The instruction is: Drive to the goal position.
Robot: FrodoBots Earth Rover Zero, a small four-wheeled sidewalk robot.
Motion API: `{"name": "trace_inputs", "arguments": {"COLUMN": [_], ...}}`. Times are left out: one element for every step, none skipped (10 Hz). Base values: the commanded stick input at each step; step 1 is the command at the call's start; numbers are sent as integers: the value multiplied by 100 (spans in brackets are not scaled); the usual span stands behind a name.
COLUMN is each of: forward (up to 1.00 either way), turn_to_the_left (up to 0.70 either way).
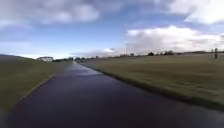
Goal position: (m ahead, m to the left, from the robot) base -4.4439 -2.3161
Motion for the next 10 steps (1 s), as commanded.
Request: {"name": "trace_inputs", "arguments": {"forward": [0, 0, 0, 0, 0, 0, 0, 0, 0, 0], "turn_to_the_left": [0, 0, 0, -11, -83, -100, -100, -100, -100, -100]}}
